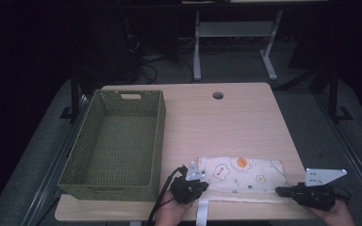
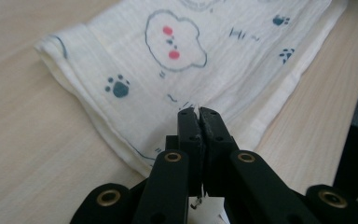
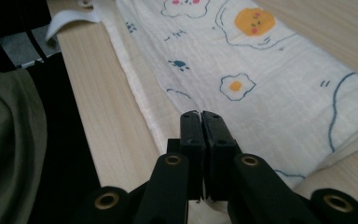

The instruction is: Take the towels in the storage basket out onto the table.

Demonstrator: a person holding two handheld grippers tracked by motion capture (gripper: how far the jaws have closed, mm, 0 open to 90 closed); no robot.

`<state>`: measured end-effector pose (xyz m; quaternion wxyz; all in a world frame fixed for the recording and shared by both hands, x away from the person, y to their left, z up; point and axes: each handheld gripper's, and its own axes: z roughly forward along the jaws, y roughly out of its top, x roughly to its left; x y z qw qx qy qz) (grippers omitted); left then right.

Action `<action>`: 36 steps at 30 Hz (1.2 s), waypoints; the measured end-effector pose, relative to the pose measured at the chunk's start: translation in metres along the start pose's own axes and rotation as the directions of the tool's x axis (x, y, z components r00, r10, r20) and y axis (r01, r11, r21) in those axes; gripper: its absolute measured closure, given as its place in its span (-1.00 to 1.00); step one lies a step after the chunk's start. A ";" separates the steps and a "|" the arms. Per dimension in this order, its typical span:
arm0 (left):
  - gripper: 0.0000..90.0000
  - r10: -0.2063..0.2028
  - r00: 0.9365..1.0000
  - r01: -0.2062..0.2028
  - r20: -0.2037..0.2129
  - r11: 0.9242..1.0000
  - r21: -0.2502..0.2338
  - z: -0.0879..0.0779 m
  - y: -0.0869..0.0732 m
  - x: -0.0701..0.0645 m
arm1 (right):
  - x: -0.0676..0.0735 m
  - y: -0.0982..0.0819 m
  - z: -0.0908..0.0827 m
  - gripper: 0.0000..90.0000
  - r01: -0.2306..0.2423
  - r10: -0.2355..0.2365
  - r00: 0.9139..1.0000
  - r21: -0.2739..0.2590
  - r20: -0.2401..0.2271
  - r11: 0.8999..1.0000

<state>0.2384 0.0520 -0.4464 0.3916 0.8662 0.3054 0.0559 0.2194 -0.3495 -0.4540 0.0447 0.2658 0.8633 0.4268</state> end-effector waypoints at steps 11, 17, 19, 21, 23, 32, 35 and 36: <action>0.62 -0.094 0.990 0.095 0.101 0.995 -0.004 -0.011 -0.007 -0.003 | 0.005 -0.007 0.007 0.53 -0.020 0.022 0.997 0.027 -0.076 0.999; 0.59 -0.109 0.994 0.110 0.013 0.990 -0.092 -0.006 0.017 0.010 | -0.018 0.011 -0.002 0.49 -0.080 0.082 0.996 -0.067 0.029 0.995; 0.67 -0.119 0.993 0.119 0.005 0.987 -0.111 -0.001 0.023 0.017 | -0.028 0.018 -0.002 0.53 -0.094 0.100 0.993 -0.091 0.057 0.991; 0.70 -0.126 0.991 0.120 -0.037 0.984 -0.133 0.005 0.028 0.024 | -0.036 0.024 0.001 0.55 -0.088 0.098 0.990 -0.095 0.102 0.992; 0.72 -0.151 0.988 0.146 -0.029 0.980 -0.137 0.013 0.033 0.033 | -0.047 0.029 0.005 0.58 -0.090 0.103 0.985 -0.100 0.137 0.991; 0.70 -0.194 0.973 0.192 -0.122 0.981 -0.024 0.033 0.026 0.047 | -0.070 0.023 0.033 0.61 -0.142 0.140 0.971 -0.007 0.193 0.990; 0.68 -0.214 0.967 0.215 -0.137 0.977 -0.004 0.034 0.018 0.051 | -0.070 0.018 0.034 0.62 -0.147 0.144 0.969 -0.002 0.201 0.989; 0.69 -0.218 0.966 0.219 -0.137 0.976 -0.012 0.033 0.016 0.052 | -0.069 0.017 0.034 0.62 -0.146 0.144 0.968 -0.003 0.205 0.989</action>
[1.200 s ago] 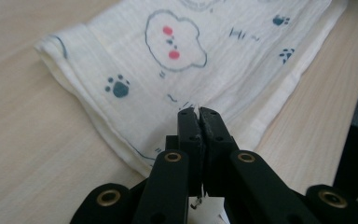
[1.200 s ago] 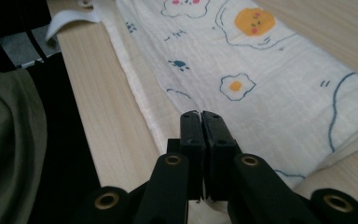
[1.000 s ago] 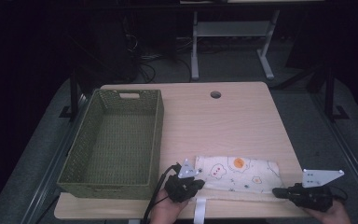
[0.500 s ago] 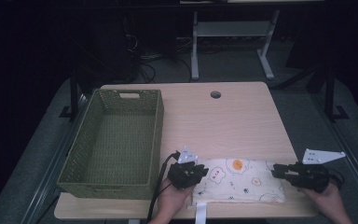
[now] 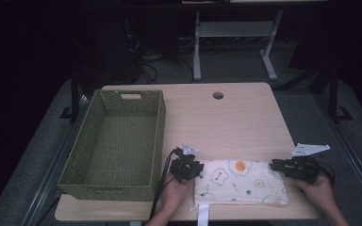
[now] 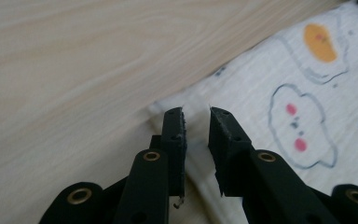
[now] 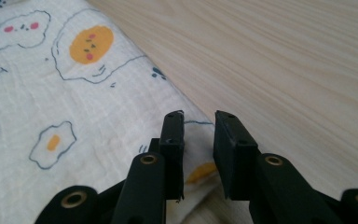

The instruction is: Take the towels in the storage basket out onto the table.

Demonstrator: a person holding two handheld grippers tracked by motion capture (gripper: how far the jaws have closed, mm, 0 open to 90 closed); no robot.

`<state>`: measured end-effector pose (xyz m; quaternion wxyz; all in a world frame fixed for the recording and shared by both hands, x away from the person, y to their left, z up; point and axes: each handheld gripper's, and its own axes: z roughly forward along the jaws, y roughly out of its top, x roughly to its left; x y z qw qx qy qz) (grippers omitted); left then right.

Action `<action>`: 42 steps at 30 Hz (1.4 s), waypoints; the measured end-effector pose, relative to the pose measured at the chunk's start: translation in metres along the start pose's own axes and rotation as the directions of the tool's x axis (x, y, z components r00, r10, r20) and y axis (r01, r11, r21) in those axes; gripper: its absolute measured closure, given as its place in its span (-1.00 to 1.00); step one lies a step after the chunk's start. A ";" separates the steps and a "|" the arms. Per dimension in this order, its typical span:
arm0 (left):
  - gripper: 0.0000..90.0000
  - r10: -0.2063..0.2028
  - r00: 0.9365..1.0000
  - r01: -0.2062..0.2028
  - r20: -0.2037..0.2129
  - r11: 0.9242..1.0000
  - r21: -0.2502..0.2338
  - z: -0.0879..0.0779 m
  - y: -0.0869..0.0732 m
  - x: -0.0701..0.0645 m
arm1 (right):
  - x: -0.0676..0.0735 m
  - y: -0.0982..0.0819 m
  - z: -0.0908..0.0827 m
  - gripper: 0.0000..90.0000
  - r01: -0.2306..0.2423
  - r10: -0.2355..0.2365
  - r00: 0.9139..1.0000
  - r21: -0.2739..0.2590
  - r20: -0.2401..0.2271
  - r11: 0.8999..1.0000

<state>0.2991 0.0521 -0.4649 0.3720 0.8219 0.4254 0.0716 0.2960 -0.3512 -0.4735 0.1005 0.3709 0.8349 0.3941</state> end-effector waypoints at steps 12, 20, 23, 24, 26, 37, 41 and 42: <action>0.47 -0.044 0.999 0.044 0.006 0.995 -0.086 -0.002 0.011 0.008 | -0.015 0.007 -0.013 0.46 -0.059 0.059 0.998 -0.042 0.011 0.997; 0.28 -0.076 0.997 0.077 0.016 0.995 -0.062 0.008 0.012 0.015 | -0.023 0.005 -0.008 0.41 -0.110 0.109 0.992 -0.006 -0.059 0.994; 0.30 -0.084 0.996 0.084 0.016 0.995 -0.045 0.010 0.012 0.015 | -0.023 0.004 -0.008 0.39 -0.115 0.115 0.990 0.010 -0.085 0.993; 0.33 -0.083 0.996 0.084 0.019 0.996 -0.033 0.011 0.011 0.016 | -0.022 0.004 -0.007 0.37 -0.109 0.110 0.990 0.015 -0.089 0.994; 0.40 -0.084 0.996 0.085 0.026 0.996 -0.040 0.012 0.010 0.015 | -0.021 0.005 -0.005 0.38 -0.099 0.102 0.991 0.032 -0.088 0.995; 0.92 -0.078 0.996 0.080 0.048 0.996 -0.036 0.014 0.010 0.015 | -0.023 0.007 -0.002 0.92 -0.092 0.097 0.991 0.059 -0.092 0.994; 0.94 -0.097 0.993 0.100 0.062 0.994 -0.052 0.015 0.013 0.017 | -0.027 0.009 -0.005 0.93 -0.116 0.119 0.989 0.040 -0.089 0.992; 0.94 -0.096 0.993 0.100 0.062 0.993 -0.061 0.015 0.014 0.017 | -0.029 0.009 -0.006 0.93 -0.121 0.124 0.988 0.038 -0.087 0.992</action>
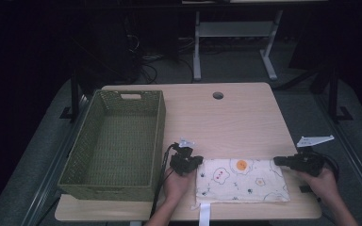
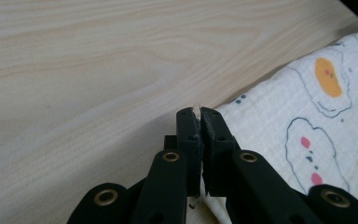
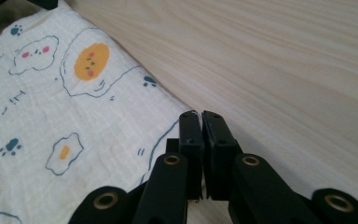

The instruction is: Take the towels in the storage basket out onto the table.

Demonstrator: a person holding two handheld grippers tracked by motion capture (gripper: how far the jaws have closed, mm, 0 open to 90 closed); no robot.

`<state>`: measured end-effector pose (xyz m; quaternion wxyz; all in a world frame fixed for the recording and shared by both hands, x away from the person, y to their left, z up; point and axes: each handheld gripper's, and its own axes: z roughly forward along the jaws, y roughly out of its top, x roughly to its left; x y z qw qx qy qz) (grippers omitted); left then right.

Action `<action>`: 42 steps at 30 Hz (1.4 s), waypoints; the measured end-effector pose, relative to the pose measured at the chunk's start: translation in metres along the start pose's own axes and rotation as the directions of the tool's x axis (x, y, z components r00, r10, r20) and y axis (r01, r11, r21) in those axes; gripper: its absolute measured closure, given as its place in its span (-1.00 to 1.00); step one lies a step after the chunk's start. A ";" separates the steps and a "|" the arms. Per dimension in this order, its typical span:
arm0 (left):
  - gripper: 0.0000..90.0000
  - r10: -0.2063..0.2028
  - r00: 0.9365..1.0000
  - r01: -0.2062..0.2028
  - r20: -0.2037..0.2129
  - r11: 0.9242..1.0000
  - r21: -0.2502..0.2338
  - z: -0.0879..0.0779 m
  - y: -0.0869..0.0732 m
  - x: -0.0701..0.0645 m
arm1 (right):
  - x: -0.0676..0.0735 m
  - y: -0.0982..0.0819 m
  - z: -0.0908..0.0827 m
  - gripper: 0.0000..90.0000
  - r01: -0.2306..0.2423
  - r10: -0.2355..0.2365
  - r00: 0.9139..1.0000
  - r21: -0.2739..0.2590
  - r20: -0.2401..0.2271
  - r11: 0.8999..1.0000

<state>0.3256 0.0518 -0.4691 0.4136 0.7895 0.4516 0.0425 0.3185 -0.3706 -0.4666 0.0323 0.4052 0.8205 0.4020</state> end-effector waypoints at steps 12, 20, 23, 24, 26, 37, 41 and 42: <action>0.94 -0.047 0.998 0.049 0.028 0.994 -0.096 0.011 0.028 0.001 | -0.023 0.019 -0.014 0.94 -0.057 0.058 0.998 -0.049 0.014 0.997; 0.94 0.000 0.999 0.008 0.049 0.986 -0.167 0.005 0.052 -0.006 | -0.025 0.035 -0.028 0.94 -0.041 0.045 0.998 -0.095 0.033 0.995; 0.94 0.015 0.998 -0.004 0.061 0.984 -0.177 0.000 0.053 -0.006 | -0.023 0.035 -0.031 0.94 -0.037 0.041 0.999 -0.107 0.035 0.994; 0.94 0.018 0.998 -0.006 0.066 0.984 -0.177 -0.002 0.052 -0.006 | -0.022 0.033 -0.032 0.94 -0.030 0.034 0.999 -0.111 0.036 0.993; 0.94 0.022 0.997 -0.008 0.073 0.983 -0.182 -0.005 0.048 -0.005 | -0.020 0.030 -0.034 0.94 -0.027 0.031 0.999 -0.119 0.033 0.993; 0.94 0.093 0.992 -0.076 0.080 0.979 -0.187 -0.019 0.024 -0.014 | 0.000 0.014 -0.043 0.94 0.011 -0.010 1.000 -0.155 0.010 0.988; 0.93 0.135 0.987 -0.117 0.083 0.975 -0.188 -0.026 0.016 -0.024 | 0.009 0.007 -0.047 0.94 0.030 -0.028 1.000 -0.161 0.012 0.986; 0.93 0.143 0.986 -0.126 0.083 0.974 -0.186 -0.027 0.014 -0.026 | 0.010 0.005 -0.047 0.94 0.037 -0.035 0.999 -0.160 0.014 0.986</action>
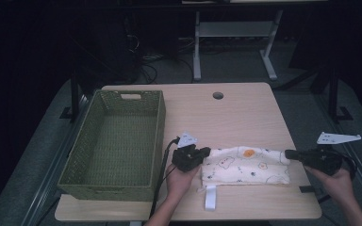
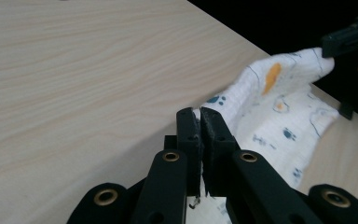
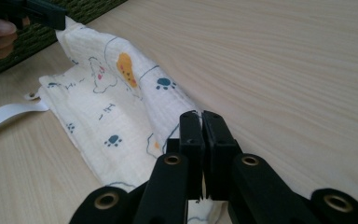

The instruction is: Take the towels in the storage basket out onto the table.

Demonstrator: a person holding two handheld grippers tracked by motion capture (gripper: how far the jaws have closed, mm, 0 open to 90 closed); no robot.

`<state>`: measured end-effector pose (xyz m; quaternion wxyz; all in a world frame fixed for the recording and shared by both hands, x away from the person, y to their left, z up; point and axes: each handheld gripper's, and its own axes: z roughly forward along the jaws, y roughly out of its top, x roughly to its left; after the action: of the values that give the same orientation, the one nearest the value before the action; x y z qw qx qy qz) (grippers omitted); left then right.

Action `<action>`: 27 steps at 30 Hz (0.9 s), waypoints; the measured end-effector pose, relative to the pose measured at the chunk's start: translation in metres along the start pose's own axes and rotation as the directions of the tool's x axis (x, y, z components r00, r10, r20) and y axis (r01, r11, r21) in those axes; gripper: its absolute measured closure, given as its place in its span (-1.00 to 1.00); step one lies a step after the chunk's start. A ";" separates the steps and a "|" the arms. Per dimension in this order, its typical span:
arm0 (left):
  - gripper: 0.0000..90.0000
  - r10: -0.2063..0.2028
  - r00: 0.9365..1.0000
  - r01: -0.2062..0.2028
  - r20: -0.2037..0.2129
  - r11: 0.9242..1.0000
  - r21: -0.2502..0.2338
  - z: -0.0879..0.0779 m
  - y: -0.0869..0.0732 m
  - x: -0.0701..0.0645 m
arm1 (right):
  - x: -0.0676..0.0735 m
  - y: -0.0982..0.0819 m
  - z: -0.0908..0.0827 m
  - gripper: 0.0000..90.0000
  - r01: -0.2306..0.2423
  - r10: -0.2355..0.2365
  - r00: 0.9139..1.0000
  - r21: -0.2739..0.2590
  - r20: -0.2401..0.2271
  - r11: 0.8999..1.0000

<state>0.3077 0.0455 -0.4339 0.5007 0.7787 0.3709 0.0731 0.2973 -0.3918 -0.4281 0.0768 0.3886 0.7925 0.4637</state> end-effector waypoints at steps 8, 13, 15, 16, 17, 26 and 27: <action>0.93 0.053 0.999 -0.053 0.007 0.997 0.046 -0.008 -0.014 -0.014 | 0.010 -0.019 -0.007 0.94 0.008 -0.008 1.000 0.011 -0.001 1.000; 0.93 0.071 0.997 -0.072 0.007 0.993 0.093 -0.007 -0.024 -0.019 | 0.015 -0.029 -0.009 0.93 0.016 -0.016 1.000 0.022 -0.008 1.000; 0.93 0.076 0.997 -0.077 0.011 0.991 0.106 -0.006 -0.028 -0.021 | 0.018 -0.033 -0.010 0.93 0.018 -0.017 1.000 0.022 -0.013 1.000; 0.93 0.075 0.997 -0.076 0.009 0.990 0.115 -0.005 -0.029 -0.021 | 0.019 -0.036 -0.010 0.93 0.019 -0.019 1.000 0.020 -0.020 1.000; 0.92 0.079 0.997 -0.079 0.010 0.988 0.129 -0.005 -0.031 -0.021 | 0.021 -0.038 -0.010 0.93 0.023 -0.023 1.000 0.026 -0.017 0.999; 0.70 0.030 0.999 -0.037 0.038 0.980 0.195 -0.006 -0.039 -0.022 | 0.031 -0.057 -0.007 0.86 0.035 -0.033 0.999 0.057 -0.035 0.998; 0.57 0.023 0.999 -0.030 0.042 0.982 0.185 -0.009 -0.038 -0.022 | 0.032 -0.057 -0.008 0.70 0.034 -0.032 0.999 0.050 -0.037 0.998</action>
<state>0.2680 0.0460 -0.4557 0.4323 0.8280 0.3559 0.0296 0.2405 -0.3910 -0.4617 0.0601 0.3691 0.8115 0.4490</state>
